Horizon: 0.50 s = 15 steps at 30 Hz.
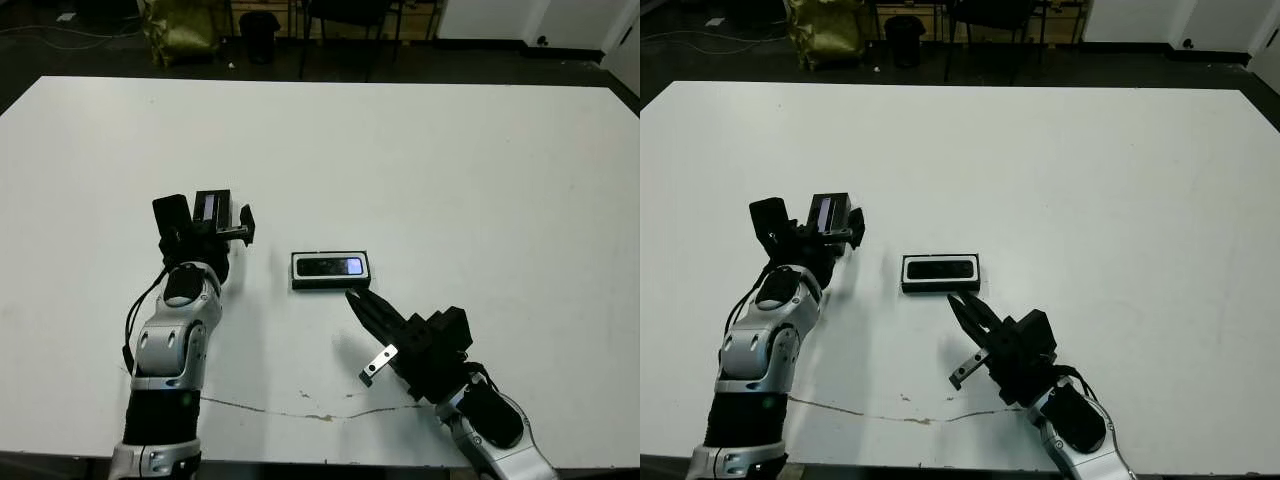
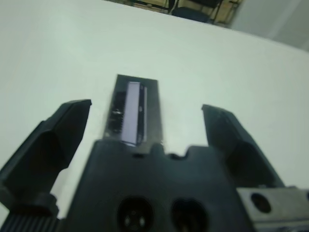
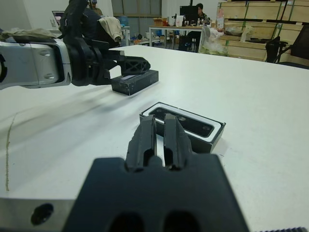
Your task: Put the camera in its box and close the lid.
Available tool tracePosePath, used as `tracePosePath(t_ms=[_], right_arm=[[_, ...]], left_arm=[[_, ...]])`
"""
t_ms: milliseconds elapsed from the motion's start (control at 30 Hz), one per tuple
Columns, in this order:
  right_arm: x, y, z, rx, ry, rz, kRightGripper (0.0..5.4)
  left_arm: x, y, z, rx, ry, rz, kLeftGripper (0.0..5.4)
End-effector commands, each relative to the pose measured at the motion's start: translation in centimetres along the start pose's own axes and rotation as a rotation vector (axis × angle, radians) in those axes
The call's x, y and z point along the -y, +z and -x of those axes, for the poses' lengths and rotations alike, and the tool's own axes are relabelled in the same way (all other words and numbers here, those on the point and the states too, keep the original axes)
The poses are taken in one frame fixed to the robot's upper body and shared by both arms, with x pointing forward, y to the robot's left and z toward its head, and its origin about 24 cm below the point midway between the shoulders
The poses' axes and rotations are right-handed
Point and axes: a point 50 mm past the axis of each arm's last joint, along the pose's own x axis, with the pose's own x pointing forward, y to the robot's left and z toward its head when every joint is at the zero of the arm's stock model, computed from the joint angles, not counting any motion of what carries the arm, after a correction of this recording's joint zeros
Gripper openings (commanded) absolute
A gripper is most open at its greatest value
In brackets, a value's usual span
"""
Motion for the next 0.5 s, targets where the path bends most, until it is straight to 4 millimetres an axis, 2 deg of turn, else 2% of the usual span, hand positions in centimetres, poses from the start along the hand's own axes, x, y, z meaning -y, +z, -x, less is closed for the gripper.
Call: tracePosePath(t_ms=[33, 500], right_arm=[[0.36, -0.64, 0.31, -0.016, 0.001, -0.005, 0.0], [0.31, -0.65, 0.35, -0.022, -0.003, -0.003, 0.0]], left_arm=[[-0.6, -0.47, -0.27, 0.0, 0.048, -0.068, 5.39], [-0.47, -1.29, -0.43, -0.054, -0.027, -0.106, 5.39]])
